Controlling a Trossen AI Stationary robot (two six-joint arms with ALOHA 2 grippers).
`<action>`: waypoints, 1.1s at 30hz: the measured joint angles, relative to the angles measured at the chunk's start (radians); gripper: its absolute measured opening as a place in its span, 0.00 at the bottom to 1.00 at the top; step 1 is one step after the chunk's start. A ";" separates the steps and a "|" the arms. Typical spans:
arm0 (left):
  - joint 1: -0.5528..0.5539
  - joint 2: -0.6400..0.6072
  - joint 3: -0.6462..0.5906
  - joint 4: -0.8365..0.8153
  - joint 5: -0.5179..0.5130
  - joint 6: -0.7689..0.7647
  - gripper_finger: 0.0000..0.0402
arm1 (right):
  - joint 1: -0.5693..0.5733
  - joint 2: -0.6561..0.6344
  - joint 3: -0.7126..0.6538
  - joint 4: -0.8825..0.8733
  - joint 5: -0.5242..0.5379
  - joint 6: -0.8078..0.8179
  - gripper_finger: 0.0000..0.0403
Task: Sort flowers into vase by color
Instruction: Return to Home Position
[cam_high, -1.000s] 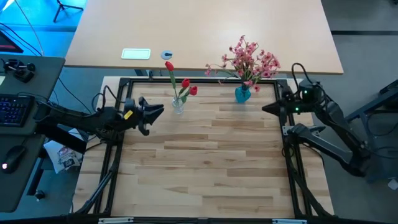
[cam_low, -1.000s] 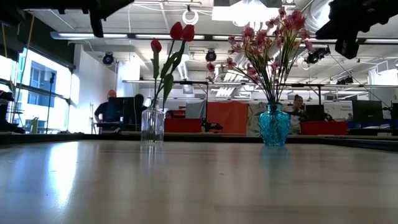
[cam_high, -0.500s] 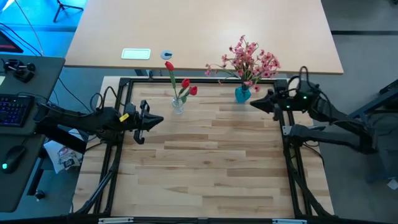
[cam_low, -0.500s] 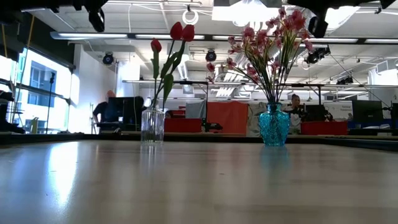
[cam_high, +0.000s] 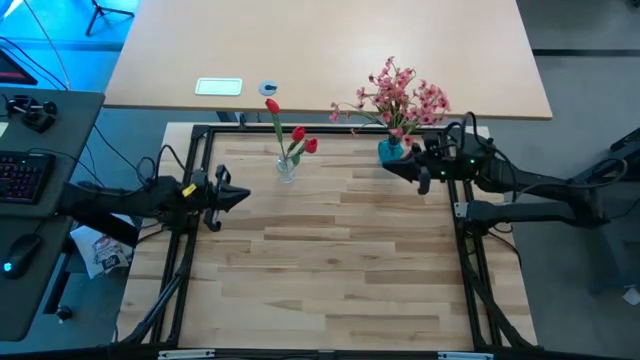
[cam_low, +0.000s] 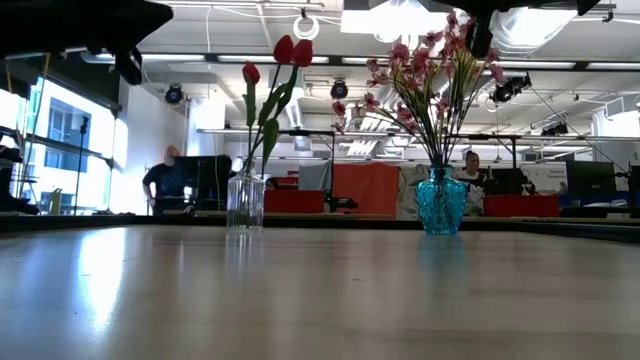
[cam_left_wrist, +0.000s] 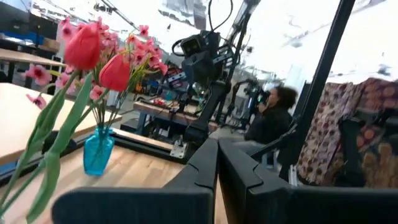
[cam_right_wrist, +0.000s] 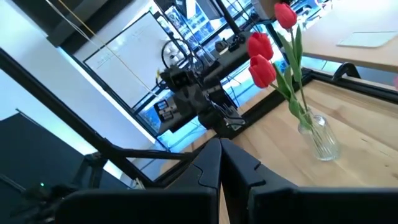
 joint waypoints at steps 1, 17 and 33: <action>0.000 -0.017 -0.020 0.013 0.000 -0.011 0.00 | 0.000 0.003 0.000 0.004 0.000 0.001 0.00; 0.000 -0.148 -0.144 -0.028 -0.024 -0.083 0.00 | 0.104 0.141 0.000 0.028 0.045 0.016 0.00; 0.000 -0.147 -0.144 -0.146 -0.035 -0.082 0.00 | 0.228 -0.040 -0.001 -0.258 0.044 -0.178 0.00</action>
